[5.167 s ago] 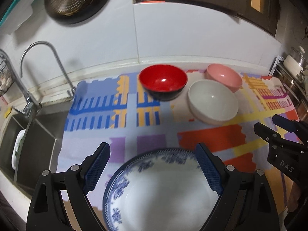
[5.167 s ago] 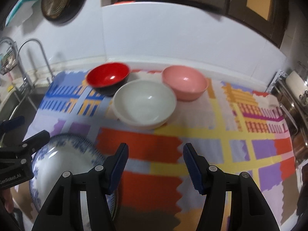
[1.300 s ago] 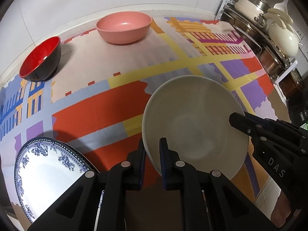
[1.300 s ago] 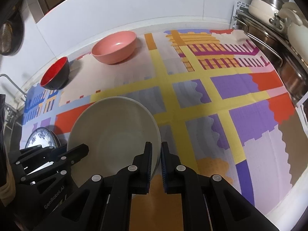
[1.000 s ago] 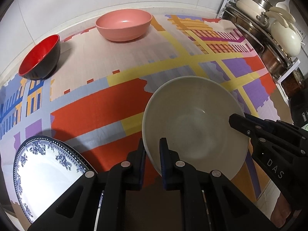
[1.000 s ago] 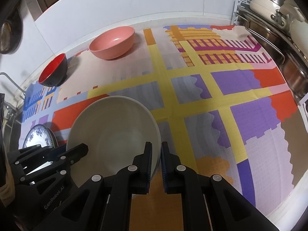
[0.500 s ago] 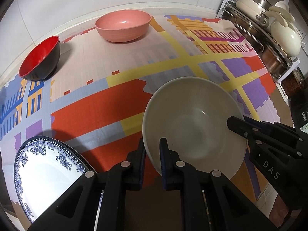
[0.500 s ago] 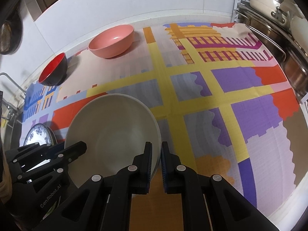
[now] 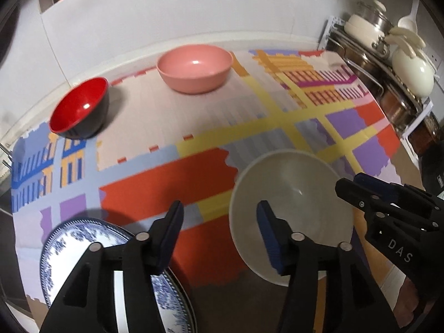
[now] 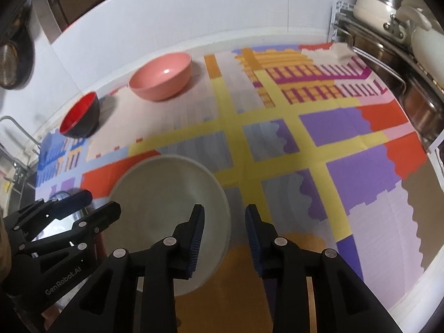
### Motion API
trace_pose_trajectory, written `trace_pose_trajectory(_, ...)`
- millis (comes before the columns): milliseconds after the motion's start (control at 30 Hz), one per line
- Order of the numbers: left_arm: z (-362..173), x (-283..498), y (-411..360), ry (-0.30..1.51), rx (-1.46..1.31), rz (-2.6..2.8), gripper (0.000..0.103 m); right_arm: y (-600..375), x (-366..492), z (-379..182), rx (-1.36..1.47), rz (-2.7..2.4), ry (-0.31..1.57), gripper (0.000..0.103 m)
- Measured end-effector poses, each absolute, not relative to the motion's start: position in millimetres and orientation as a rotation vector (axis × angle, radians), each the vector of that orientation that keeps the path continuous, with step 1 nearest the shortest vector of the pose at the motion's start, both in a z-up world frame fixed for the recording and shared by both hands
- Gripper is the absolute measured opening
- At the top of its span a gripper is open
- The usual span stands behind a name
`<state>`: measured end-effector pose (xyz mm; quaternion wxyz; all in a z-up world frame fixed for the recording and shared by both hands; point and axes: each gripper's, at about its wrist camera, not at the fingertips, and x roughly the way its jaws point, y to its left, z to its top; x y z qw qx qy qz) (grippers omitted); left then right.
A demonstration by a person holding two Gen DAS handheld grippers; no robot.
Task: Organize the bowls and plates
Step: 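Lower the white bowl onto the plate stack and open both grippers, then move both grippers to the rim of the pink bowl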
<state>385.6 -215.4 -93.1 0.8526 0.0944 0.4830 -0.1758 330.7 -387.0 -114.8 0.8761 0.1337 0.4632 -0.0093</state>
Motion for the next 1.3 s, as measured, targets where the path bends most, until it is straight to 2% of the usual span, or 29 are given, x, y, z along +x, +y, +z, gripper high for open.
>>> trace_pose_trajectory(100, -82.1, 391.2, -211.7, 0.988, 0.202, -0.366, 0.066, -388.0, 333.8, -105.8, 0.275, -0.018, 0.943, 0.034)
trace_pose_trajectory(133, -78.1, 393.2, -211.2, 0.978, 0.206, -0.365, 0.069, -388.3, 335.6, -102.9, 0.274, -0.018, 0.936, 0.037)
trace_pose_trajectory(433, -44.9, 415.9, -203.5, 0.881, 0.233, -0.322, 0.078, -384.2, 359.5, -72.6, 0.231, 0.004, 0.864, 0.041)
trace_pose_trajectory(800, -15.3, 452.5, -190.9, 0.812, 0.224, -0.288, 0.079, -379.0, 399.4, -42.1, 0.200, 0.022, 0.785, 0.042)
trace_pose_trajectory(1300, -14.2, 521.7, -192.7, 0.808, 0.236, -0.289, 0.079, -373.0, 464.7, -36.5, 0.183, 0.064, 0.769, 0.042)
